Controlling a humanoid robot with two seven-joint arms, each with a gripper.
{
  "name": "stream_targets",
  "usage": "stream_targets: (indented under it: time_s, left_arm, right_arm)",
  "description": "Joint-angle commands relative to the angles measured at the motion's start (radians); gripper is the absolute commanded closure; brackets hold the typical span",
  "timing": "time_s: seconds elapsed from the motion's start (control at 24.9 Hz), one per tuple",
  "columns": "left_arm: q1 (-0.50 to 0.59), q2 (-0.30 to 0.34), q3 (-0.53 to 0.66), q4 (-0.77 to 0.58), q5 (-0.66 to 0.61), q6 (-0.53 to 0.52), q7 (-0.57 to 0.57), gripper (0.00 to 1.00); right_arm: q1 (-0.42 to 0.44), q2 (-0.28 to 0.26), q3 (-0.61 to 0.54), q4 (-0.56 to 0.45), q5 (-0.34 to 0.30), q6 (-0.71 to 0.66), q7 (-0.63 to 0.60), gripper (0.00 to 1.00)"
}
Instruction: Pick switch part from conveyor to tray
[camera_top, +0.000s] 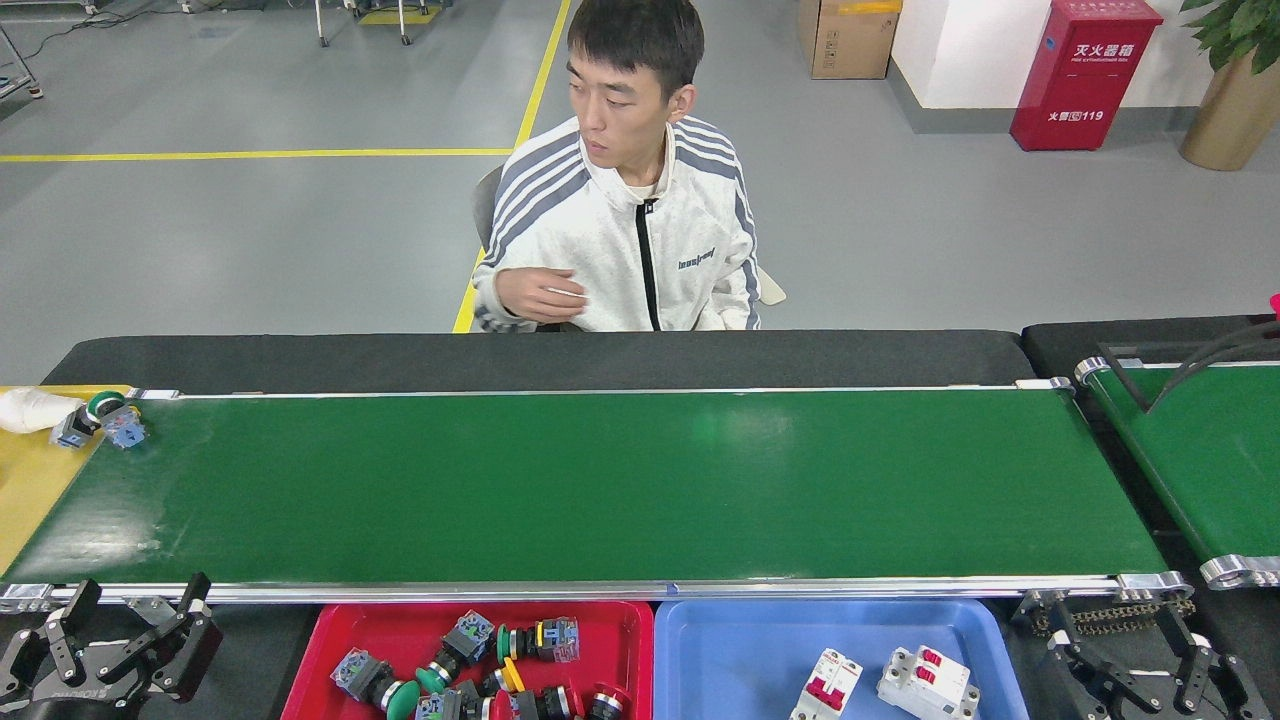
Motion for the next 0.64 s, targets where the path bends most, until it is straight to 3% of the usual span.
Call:
stream_targets:
  time_s: [0.0,0.6]
  left_arm:
    - [0.012,0.003,0.011,-0.010,0.003,0.003,0.004,0.00]
    - [0.026,-0.022,0.078,-0.039,0.005,-0.003,0.004,0.00]
  right_arm:
    - [-0.011,0.008,-0.005,-0.013,-0.003,-0.022,0.004,0.01]
    - [-0.027,0.028,-0.002,-0.015,-0.003,-0.059,0.021,0.01]
